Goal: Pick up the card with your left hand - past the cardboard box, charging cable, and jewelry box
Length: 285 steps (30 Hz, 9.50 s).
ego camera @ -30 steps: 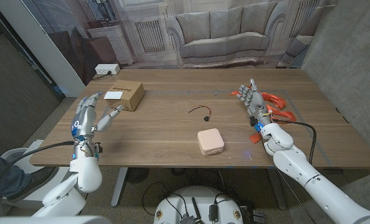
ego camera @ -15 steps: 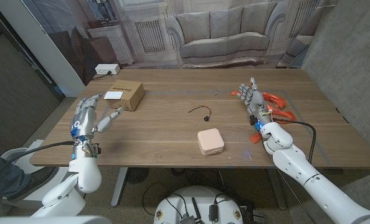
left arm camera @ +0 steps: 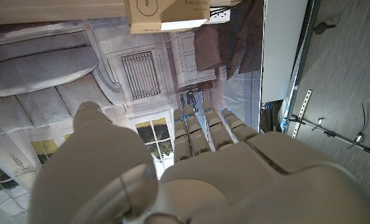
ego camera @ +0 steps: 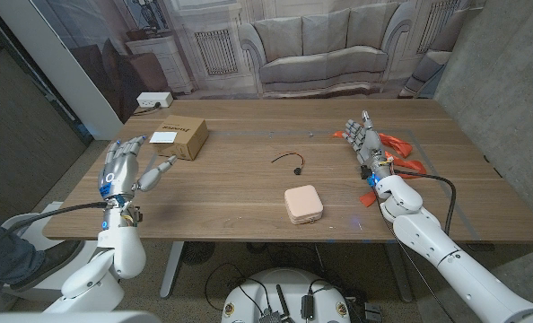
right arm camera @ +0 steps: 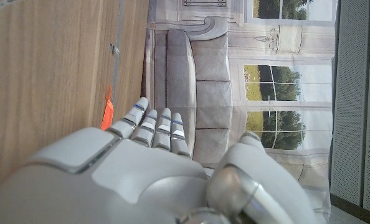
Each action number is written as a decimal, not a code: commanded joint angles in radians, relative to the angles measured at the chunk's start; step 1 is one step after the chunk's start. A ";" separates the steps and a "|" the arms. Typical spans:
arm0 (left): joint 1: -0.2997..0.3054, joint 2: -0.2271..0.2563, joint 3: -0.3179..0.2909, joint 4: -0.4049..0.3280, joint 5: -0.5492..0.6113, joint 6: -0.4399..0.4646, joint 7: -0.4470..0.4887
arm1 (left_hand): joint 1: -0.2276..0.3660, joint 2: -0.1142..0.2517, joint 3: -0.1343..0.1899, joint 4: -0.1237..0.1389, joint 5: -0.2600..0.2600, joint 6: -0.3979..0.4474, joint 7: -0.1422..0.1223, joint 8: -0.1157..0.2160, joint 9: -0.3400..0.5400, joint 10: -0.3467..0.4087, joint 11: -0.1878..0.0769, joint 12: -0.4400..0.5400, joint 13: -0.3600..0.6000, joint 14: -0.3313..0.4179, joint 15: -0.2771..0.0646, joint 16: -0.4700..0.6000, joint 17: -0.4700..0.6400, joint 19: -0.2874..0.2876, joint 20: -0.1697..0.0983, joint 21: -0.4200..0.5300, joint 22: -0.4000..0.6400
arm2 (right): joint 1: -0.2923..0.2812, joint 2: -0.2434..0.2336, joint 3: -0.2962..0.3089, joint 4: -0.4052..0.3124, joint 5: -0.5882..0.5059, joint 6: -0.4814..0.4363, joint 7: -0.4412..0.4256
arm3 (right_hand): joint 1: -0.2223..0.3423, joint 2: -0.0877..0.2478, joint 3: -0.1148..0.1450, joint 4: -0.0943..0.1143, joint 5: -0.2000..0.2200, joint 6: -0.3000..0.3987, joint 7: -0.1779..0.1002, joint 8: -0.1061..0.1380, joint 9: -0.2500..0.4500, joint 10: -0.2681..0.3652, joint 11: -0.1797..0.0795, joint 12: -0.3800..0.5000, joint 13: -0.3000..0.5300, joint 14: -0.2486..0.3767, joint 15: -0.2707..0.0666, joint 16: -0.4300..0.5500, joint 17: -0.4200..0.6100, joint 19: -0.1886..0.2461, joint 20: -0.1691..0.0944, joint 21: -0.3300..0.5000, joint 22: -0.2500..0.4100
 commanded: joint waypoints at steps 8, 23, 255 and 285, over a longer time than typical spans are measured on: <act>0.032 0.028 -0.028 -0.068 0.018 0.121 -0.059 | 0.017 -0.001 -0.004 -0.011 0.009 0.017 0.007 0.008 0.006 0.020 0.007 0.002 0.005 0.011 -0.028 0.002 0.001 0.008 0.004 0.004 0.005 | -0.022 -0.014 0.029 -0.026 0.020 0.019 0.009 | -0.004 -0.001 -0.008 0.003 -0.003 0.010 -0.001 0.009 0.004 0.009 -0.004 0.003 0.003 0.009 -0.002 -0.001 0.005 0.012 -0.009 -0.008 0.006; -0.007 0.070 0.000 -0.083 0.041 0.212 -0.143 | 0.035 -0.003 -0.006 -0.019 0.015 0.022 -0.005 0.004 0.006 0.025 -0.011 -0.003 0.005 0.019 -0.040 0.000 0.001 0.010 -0.006 0.004 0.005 | -0.067 -0.047 0.063 -0.080 0.037 0.003 -0.013 | -0.006 0.000 -0.010 0.003 -0.003 0.011 0.000 0.008 0.004 0.011 -0.001 0.003 0.003 0.010 -0.001 -0.001 0.005 0.015 -0.008 -0.013 0.006; -0.721 0.118 0.605 0.442 0.053 0.394 -0.244 | 0.464 0.080 0.024 -0.102 -0.123 0.371 -0.172 0.053 0.012 0.329 -0.092 -0.017 0.009 0.198 -0.162 -0.004 0.004 0.117 -0.046 0.004 0.003 | -0.131 -0.017 0.075 -0.117 0.056 0.005 -0.073 | -0.016 0.012 -0.030 -0.008 -0.002 0.024 -0.001 0.005 0.005 0.022 -0.001 -0.003 0.004 0.024 0.004 -0.006 0.005 0.050 -0.002 -0.088 0.010; -0.699 0.095 0.581 0.479 0.053 0.352 -0.076 | 0.518 0.099 0.046 -0.078 -0.189 0.638 -0.172 0.117 0.014 0.590 -0.095 -0.013 0.008 0.355 -0.160 0.008 0.007 0.168 -0.058 0.008 0.004 | -0.142 -0.018 0.079 -0.125 0.060 0.019 -0.062 | -0.017 0.012 -0.033 -0.010 -0.002 0.025 -0.001 0.004 0.005 0.023 0.000 -0.004 0.004 0.026 0.006 -0.006 0.005 0.054 -0.002 -0.096 0.010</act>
